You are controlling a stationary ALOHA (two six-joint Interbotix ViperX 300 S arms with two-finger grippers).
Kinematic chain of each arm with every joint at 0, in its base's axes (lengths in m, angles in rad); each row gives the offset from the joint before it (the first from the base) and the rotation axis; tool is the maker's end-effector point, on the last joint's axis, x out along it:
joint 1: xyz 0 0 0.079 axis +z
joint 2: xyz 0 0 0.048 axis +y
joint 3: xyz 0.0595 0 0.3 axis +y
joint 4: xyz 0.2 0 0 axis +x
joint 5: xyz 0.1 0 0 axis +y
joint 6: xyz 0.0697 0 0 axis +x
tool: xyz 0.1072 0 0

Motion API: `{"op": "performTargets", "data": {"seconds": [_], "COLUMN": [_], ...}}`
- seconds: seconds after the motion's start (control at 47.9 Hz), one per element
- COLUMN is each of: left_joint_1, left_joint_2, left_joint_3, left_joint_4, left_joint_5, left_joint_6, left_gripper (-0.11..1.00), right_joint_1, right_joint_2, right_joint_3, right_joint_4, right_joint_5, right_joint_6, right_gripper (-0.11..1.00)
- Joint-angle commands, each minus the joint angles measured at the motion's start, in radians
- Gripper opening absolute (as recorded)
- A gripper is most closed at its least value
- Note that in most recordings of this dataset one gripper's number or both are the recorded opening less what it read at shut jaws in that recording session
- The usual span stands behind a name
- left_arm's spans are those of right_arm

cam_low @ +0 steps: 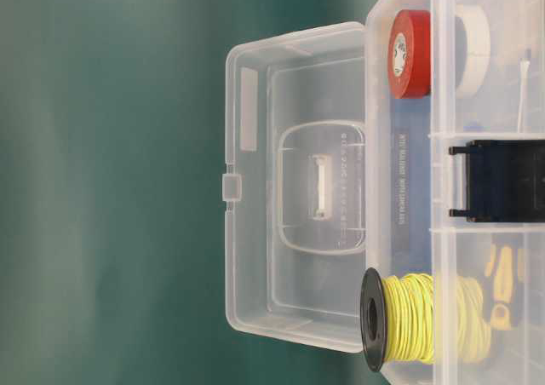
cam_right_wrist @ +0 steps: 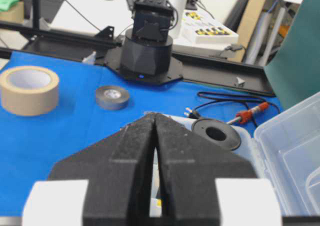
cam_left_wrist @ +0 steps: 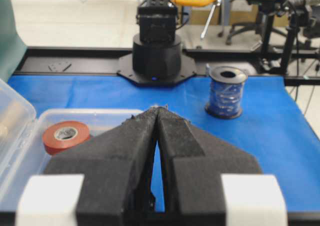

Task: Pick the nipper from the toolbox among several items.
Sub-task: 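Lower the right gripper into the toolbox and close on the blue pliers handle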

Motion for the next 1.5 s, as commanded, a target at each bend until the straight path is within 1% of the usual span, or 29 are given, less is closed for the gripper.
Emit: {"op": "performTargets", "data": {"seconds": [0.0, 0.084, 0.188, 0.376, 0.501, 0.627, 0.689, 0.731, 0.815, 0.835, 0.898, 0.919, 0.961, 1.19, 1.378, 1.483], "left_joint_1": [0.000, 0.000, 0.000, 0.000, 0.000, 0.000, 0.000, 0.000, -0.002, 0.000, 0.000, 0.000, -0.002, 0.000, 0.000, 0.000], "left_joint_2": [0.023, 0.034, 0.040, 0.035, 0.032, 0.031, 0.031, 0.031, 0.029, 0.029, 0.029, 0.029, 0.029, 0.029, 0.032, 0.032], "left_joint_3": [-0.020, -0.021, -0.025, -0.026, -0.026, -0.025, -0.026, -0.025, -0.025, -0.025, -0.023, -0.023, -0.025, -0.020, -0.018, -0.018], "left_joint_4": [-0.031, -0.031, -0.032, -0.032, -0.032, -0.034, -0.032, -0.032, -0.034, -0.034, -0.034, -0.034, -0.034, -0.034, -0.035, -0.035], "left_joint_5": [-0.003, -0.003, -0.008, -0.015, -0.017, -0.015, -0.014, -0.014, -0.011, -0.011, -0.011, -0.011, -0.009, -0.009, -0.008, -0.008], "left_joint_6": [0.011, 0.008, 0.008, 0.008, 0.008, 0.005, 0.002, 0.000, -0.002, -0.002, -0.002, -0.002, -0.002, -0.002, -0.002, -0.002], "left_gripper": [0.00, 0.00, 0.00, 0.00, 0.00, 0.00, 0.00, 0.00, 0.00, 0.00, 0.00, 0.00, 0.00, 0.00, 0.00, 0.00], "right_joint_1": [-0.006, -0.041, -0.103, -0.213, -0.250, -0.267, -0.270, -0.272, -0.273, -0.273, -0.278, -0.279, -0.279, -0.285, -0.287, -0.287], "right_joint_2": [0.023, 0.078, 0.170, 0.410, 0.566, 0.723, 0.785, 0.825, 0.905, 0.923, 0.974, 0.989, 1.022, 1.169, 1.244, 1.273], "right_joint_3": [-0.031, -0.077, -0.156, -0.341, -0.445, -0.554, -0.601, -0.629, -0.680, -0.687, -0.707, -0.715, -0.727, -0.775, -0.808, -0.818], "right_joint_4": [0.002, 0.005, 0.008, 0.006, 0.006, 0.006, 0.003, 0.000, -0.008, -0.011, -0.015, -0.015, -0.017, -0.017, -0.017, -0.015], "right_joint_5": [-0.006, 0.041, 0.132, 0.308, 0.387, 0.466, 0.503, 0.523, 0.546, 0.546, 0.546, 0.546, 0.545, 0.543, 0.543, 0.541], "right_joint_6": [-0.003, 0.009, 0.021, 0.028, 0.026, 0.029, 0.029, 0.028, 0.025, 0.025, 0.025, 0.025, 0.023, 0.017, 0.014, 0.014], "right_gripper": [0.00, 0.00, 0.00, 0.00, 0.00, 0.02, 0.14, 0.24, 0.50, 0.58, 0.74, 0.79, 0.83, 0.77, 0.76, 0.73]}}
